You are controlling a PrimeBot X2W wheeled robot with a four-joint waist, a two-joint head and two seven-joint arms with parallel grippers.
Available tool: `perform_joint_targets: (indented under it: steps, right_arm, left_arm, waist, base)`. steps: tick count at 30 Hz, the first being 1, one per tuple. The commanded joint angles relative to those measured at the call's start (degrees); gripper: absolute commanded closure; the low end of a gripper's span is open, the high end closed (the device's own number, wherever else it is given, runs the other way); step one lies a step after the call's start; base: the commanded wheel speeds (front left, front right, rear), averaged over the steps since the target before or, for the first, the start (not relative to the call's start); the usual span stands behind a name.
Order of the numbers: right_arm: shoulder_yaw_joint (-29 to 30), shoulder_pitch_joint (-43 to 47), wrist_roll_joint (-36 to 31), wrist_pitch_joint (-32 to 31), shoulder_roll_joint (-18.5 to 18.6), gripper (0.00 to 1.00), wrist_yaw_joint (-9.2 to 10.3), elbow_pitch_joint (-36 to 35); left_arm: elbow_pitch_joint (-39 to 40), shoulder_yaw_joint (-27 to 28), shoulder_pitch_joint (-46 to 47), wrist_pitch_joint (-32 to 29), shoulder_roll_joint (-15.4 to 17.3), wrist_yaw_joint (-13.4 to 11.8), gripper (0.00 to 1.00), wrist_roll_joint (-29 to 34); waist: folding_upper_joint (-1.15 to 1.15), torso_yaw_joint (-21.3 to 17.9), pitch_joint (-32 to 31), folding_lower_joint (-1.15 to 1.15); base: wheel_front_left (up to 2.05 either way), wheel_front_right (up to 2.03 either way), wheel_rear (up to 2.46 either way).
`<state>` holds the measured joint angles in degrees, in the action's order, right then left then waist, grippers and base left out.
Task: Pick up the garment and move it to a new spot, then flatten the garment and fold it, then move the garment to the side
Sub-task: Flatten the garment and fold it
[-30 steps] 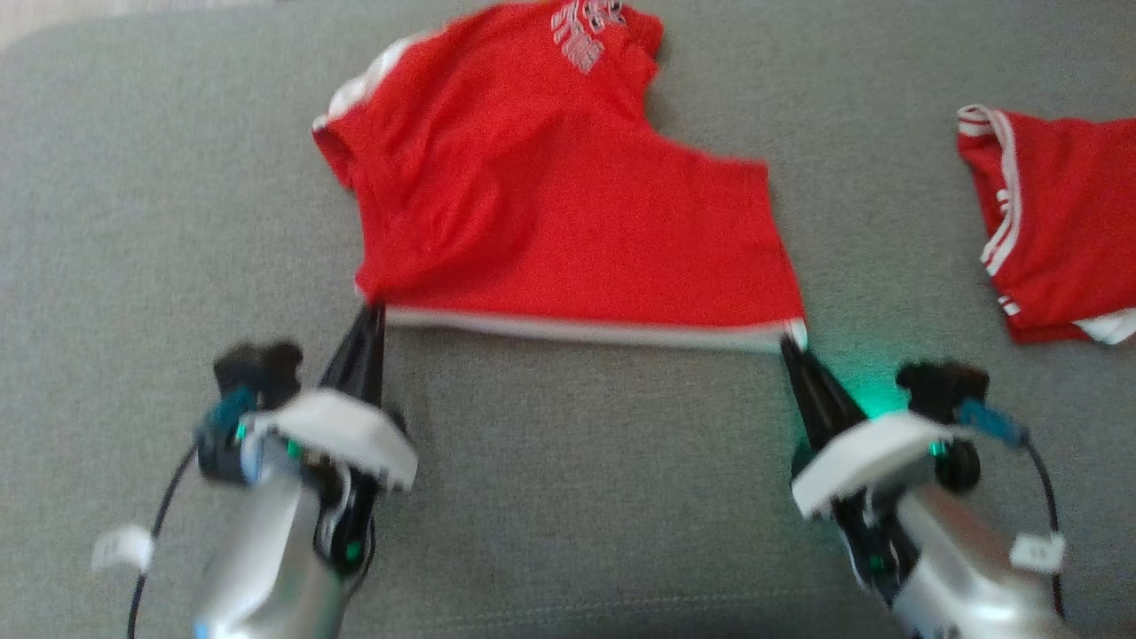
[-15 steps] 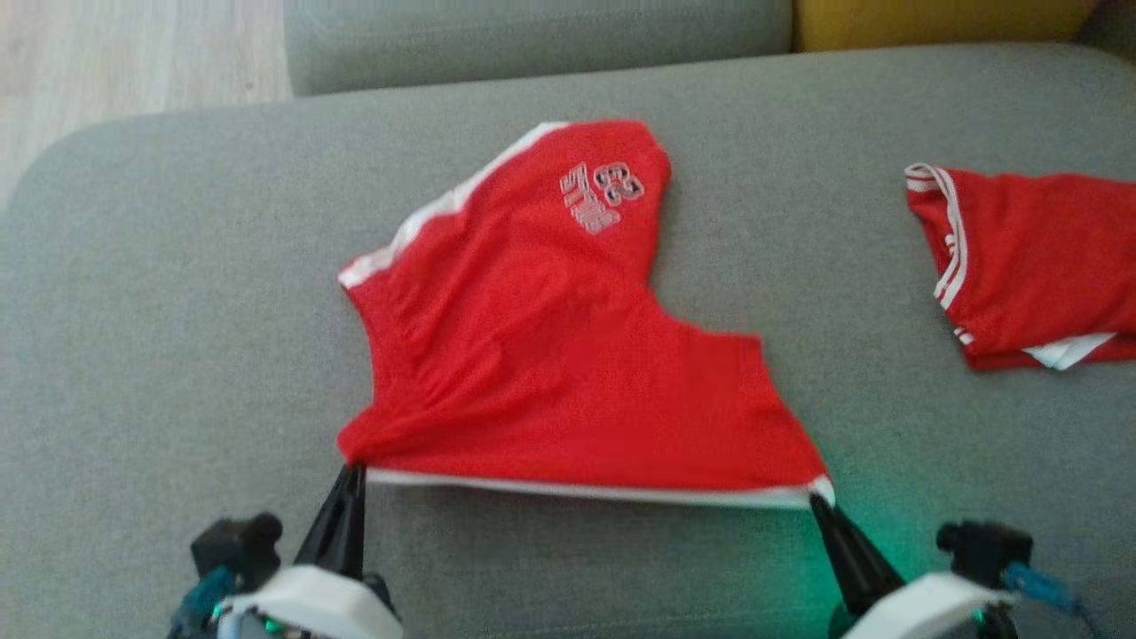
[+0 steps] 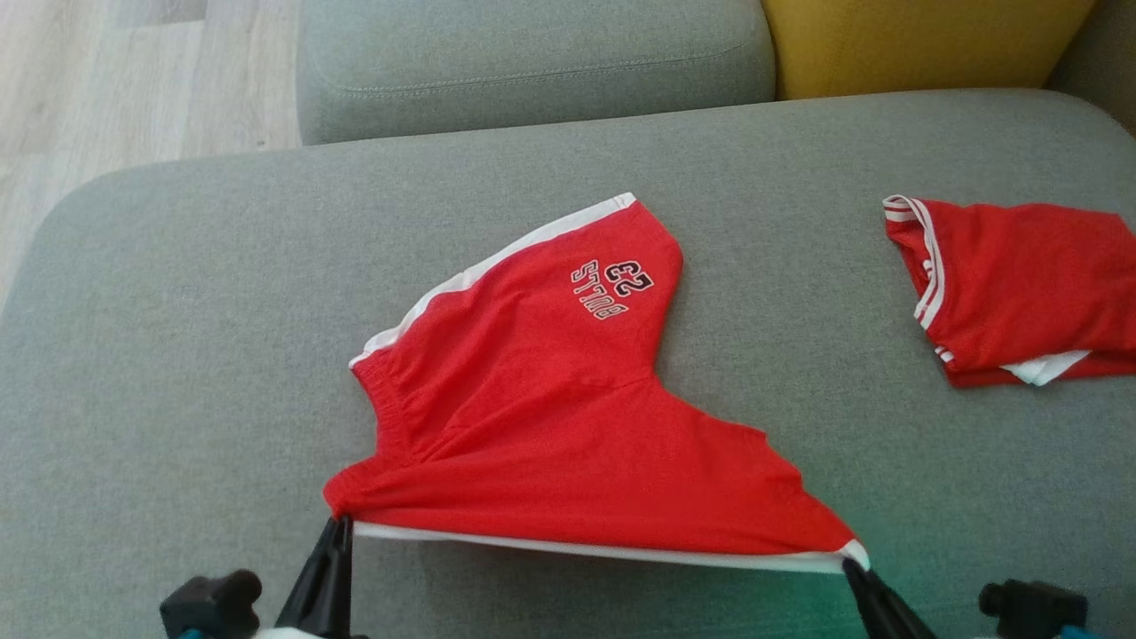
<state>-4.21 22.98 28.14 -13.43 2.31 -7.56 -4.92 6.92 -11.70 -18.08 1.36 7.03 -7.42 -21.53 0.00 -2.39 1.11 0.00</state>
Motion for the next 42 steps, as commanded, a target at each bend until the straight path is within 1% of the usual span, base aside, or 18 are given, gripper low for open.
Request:
perform_joint_targets:
  steps: [1, 5, 9, 12, 15, 16, 21, 22, 25, 33, 36, 41, 42]
  right_arm:
    - [2.08, -0.88, -0.71, -0.76, 1.15, 1.00, 0.08, -2.97]
    - [2.40, -1.95, -1.45, -2.09, 0.91, 1.00, 0.08, -4.22]
    - [1.87, -5.66, -2.31, -2.86, 1.22, 1.00, 0.08, -3.82]
    - [1.62, -10.49, -2.42, -2.49, 2.39, 1.00, 0.08, -2.52]
    - [0.90, -17.21, -2.17, -2.00, 4.30, 1.00, 0.08, -0.01]
    - [0.37, -21.82, -1.96, -1.69, 6.27, 1.00, 0.08, 2.29]
    - [-2.05, -34.23, -0.46, -0.83, 11.04, 1.00, 0.08, 8.91]
    - [-3.19, -39.29, 0.34, -0.06, 12.37, 1.00, 0.08, 12.15]
    - [-5.41, -46.28, 1.52, 0.78, 13.89, 1.00, 0.08, 17.54]
    - [-12.80, -61.54, 5.21, 3.22, 15.71, 1.00, 0.08, 31.57]
    - [-14.99, -65.63, 6.61, 4.73, 15.91, 1.00, 0.08, 36.54]
    - [-19.44, -70.22, 9.00, 7.71, 15.26, 1.00, 0.08, 43.45]
    - [-20.30, -70.82, 9.55, 8.30, 15.02, 1.00, 0.08, 44.65]
  left_arm:
    - [2.92, 4.20, 1.47, -0.10, 1.31, -1.52, 1.00, -0.45]
    - [3.34, 3.69, 1.58, -1.11, 1.30, -1.39, 1.00, -0.81]
    - [2.49, 2.37, 4.10, -2.72, 1.35, -0.36, 1.00, -1.24]
    - [1.07, 1.77, 7.54, -3.15, 1.27, 0.36, 1.00, -1.33]
    - [-0.58, 1.08, 11.57, -3.74, 0.83, 1.79, 1.00, -2.44]
    - [-1.80, 0.46, 14.86, -4.31, 0.48, 2.94, 1.00, -3.22]
    - [-5.91, -0.29, 23.61, -5.09, -0.28, 5.42, 1.00, -4.98]
    - [-8.24, -0.25, 26.91, -5.08, -0.78, 6.35, 1.00, -6.17]
    - [-12.11, -0.42, 31.58, -4.69, -1.40, 7.60, 1.00, -7.37]
    - [-22.86, -1.48, 42.28, -2.67, -2.77, 10.44, 1.00, -9.70]
    - [-26.97, -1.85, 45.25, -1.71, -3.19, 11.27, 1.00, -10.96]
    - [-33.15, -3.55, 48.46, -0.17, -3.62, 12.16, 1.00, -11.67]
    - [-34.23, -3.92, 48.92, 0.08, -3.67, 12.24, 0.87, -11.67]
  waist:
    - [0.00, 0.13, -0.06, 0.00]
    - [0.00, 0.37, 0.10, 0.00]
    - [0.00, 1.36, 1.26, 0.00]
    - [0.00, 2.13, 3.02, 0.00]
    - [0.00, 3.13, 5.35, 0.00]
    - [0.00, 4.30, 7.12, 0.00]
    - [0.00, 7.02, 12.39, 0.00]
    - [0.00, 8.10, 14.02, 0.00]
    - [0.00, 9.62, 16.04, 0.00]
    - [0.00, 13.10, 19.74, 0.00]
    - [0.00, 14.02, 20.54, 0.00]
    - [0.00, 14.38, 21.00, 0.00]
    - [0.00, 14.34, 21.05, 0.00]
  base:
    - [0.00, 0.00, 0.00]
    - [0.00, 0.00, 0.00]
    - [0.00, 0.00, 0.00]
    - [0.00, 0.00, 0.00]
    - [0.00, 0.00, 0.00]
    - [0.00, 0.00, 0.00]
    - [0.00, 0.00, 0.00]
    - [0.00, 0.00, 0.00]
    - [0.00, 0.00, 0.00]
    - [0.00, 0.00, 0.00]
    - [0.00, 0.00, 0.00]
    - [0.00, 0.00, 0.00]
    - [0.00, 0.00, 0.00]
